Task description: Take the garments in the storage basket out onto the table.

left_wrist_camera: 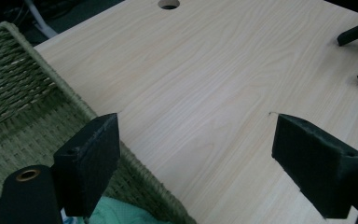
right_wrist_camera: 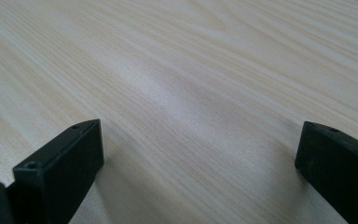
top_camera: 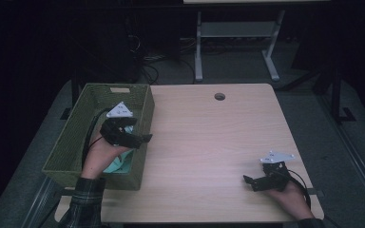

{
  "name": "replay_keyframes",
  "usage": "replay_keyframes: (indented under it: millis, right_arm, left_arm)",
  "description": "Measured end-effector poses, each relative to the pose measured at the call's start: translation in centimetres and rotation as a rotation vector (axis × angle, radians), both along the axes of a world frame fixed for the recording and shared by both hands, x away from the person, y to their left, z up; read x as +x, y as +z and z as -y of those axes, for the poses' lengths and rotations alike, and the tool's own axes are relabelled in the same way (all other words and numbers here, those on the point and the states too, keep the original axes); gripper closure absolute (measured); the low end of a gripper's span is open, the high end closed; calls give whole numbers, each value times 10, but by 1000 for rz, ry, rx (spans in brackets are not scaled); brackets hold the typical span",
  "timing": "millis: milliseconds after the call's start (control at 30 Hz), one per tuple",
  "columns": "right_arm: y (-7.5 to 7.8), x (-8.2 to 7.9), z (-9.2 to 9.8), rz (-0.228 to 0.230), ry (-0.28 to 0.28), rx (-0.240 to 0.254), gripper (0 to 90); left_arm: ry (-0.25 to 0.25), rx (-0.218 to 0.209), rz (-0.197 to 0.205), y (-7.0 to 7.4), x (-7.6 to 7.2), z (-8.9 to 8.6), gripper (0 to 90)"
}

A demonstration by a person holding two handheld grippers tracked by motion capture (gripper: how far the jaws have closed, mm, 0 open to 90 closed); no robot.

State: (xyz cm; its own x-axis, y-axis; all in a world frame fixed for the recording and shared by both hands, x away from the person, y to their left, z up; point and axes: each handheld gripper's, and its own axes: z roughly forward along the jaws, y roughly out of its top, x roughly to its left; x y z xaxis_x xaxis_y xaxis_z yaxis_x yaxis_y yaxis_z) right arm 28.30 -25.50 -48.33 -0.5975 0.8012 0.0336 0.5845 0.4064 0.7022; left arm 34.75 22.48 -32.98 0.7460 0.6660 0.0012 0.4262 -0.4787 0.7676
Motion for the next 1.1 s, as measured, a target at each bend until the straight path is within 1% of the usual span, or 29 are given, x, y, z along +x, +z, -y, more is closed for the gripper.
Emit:
replay_keyframes:
  millis: [133, 200, 333, 400, 433, 500, 533, 567, 600, 633, 667, 733, 1000, 1033, 1100]
  right_arm:
    - [0, 0, 0, 0, 0, 0, 5]
    - [0, 0, 0, 0, 0, 0, 5]
    - [0, 0, 0, 0, 0, 0, 5]
    - [0, 0, 0, 0, 0, 0, 5]
    - [0, 0, 0, 0, -1, 1, 5]
    - [0, 0, 0, 0, 0, 0, 5]
    - [0, 0, 0, 0, 0, 0, 5]
    - [0, 0, 0, 1, 0, 1, 5]
    - [0, 0, 0, 0, 0, 0, 5]
    - [0, 0, 0, 0, 0, 1, 5]
    - [0, 0, 0, 0, 0, 1, 5]
    - [0, 0, 0, -1, 0, 0, 5]
    - [0, 0, 0, 0, 0, 1, 5]
    - [0, 0, 0, -1, 0, 0, 5]
    - [0, 0, 0, -1, 0, 0, 5]
  left_arm:
    - [20, 3, 1, 0, 0, -7, 147]
    - [22, 5, 0, 0, 1, -9, 147]
    - [37, 1, 0, 1, 0, -18, 147]
    - [44, -4, -2, 1, 0, -19, 147]
    - [51, -2, 3, 1, 1, -23, 146]
    - [61, -6, 1, 0, 1, -27, 147]
    - [61, -6, 1, 0, 1, -27, 147]
    - [68, -8, 0, 0, 1, -31, 146]
    - [68, -8, 0, 0, 1, -31, 147]
    - [74, -8, 2, -1, 2, -36, 147]
    - [74, -8, 2, -1, 2, -36, 146]
    - [94, -7, 1, -2, 3, -41, 147]
    - [123, 4, -5, -5, 6, -52, 147]
    - [135, 3, -3, -7, 7, -54, 146]
    - [142, 7, -3, -9, 8, -58, 146]
